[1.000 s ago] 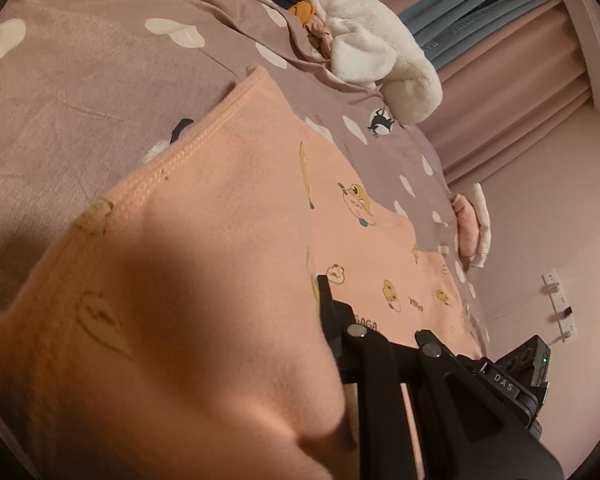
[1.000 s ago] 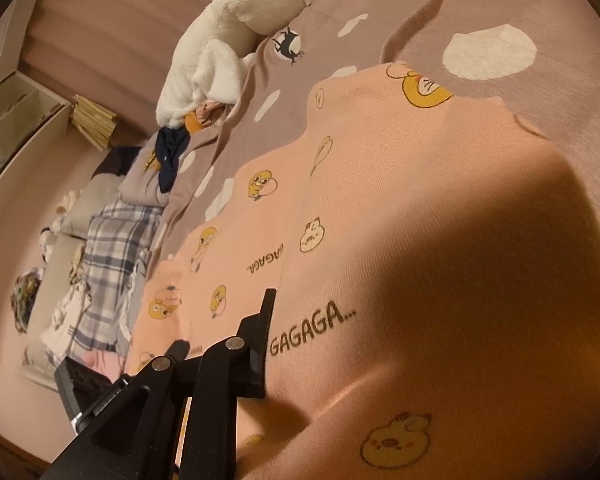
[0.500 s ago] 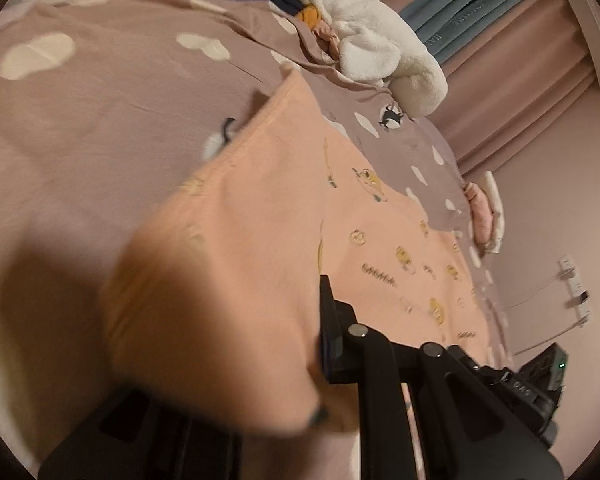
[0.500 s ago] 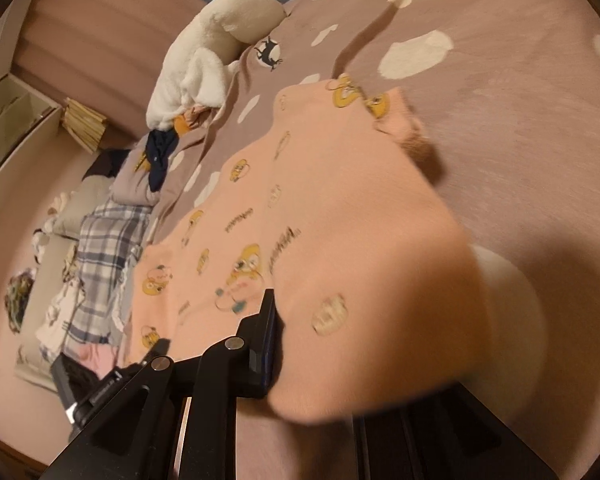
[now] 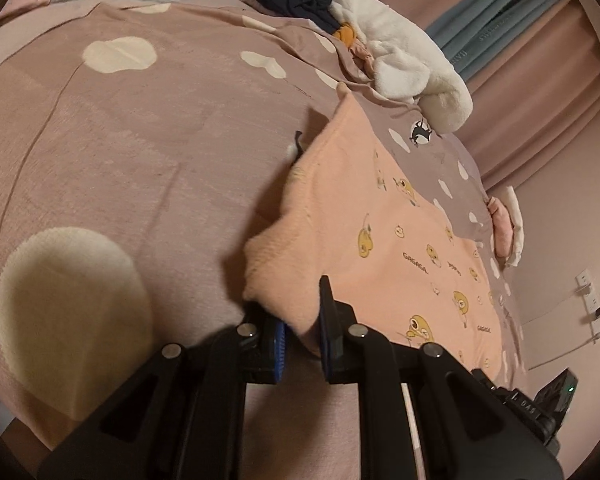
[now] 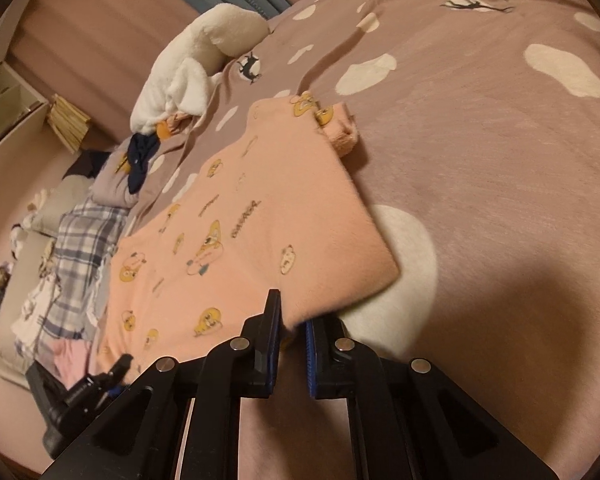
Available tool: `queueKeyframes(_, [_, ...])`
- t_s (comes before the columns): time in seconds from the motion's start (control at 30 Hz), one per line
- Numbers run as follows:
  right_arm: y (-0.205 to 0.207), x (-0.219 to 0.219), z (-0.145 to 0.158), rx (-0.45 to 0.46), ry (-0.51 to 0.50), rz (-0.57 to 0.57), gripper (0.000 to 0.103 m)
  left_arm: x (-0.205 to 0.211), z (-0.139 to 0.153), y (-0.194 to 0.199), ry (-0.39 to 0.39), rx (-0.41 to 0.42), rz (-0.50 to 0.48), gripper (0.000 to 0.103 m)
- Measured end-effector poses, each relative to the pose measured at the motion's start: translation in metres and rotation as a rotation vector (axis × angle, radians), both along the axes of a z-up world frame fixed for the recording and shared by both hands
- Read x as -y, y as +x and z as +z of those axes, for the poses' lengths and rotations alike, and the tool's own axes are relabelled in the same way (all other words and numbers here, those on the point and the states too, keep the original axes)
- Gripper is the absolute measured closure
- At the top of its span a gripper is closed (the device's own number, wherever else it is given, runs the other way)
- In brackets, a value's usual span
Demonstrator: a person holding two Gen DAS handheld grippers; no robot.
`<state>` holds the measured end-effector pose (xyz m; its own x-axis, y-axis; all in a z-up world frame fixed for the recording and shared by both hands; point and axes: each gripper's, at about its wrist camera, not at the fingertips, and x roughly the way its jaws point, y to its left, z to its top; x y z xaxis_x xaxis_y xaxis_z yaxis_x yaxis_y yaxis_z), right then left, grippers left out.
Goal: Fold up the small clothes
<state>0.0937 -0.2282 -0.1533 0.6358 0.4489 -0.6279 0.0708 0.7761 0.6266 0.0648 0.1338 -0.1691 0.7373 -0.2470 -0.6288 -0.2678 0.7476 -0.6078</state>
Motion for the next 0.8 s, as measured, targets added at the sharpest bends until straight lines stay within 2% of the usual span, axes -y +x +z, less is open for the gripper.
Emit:
queueKeyframes(0.27, [-0.004,0.02,-0.006,-0.012,0.052,-0.03,0.098,-0.016,0.002,-0.009,-0.028,-0.012,0.016,0.087])
queueKeyframes(0.43, [-0.005,0.015,0.001,-0.019,-0.02,-0.043,0.098,-0.023,0.003,-0.011,-0.037,-0.017,0.026,0.087])
queueKeyframes(0.63, [-0.007,0.015,0.006,-0.025,-0.096,-0.066,0.098,-0.032,0.0,-0.012,-0.097,-0.024,0.02,0.087])
queueKeyframes(0.8, [-0.011,0.025,0.012,-0.04,-0.189,-0.127,0.098,-0.032,0.002,-0.015,-0.093,-0.027,0.02,0.087])
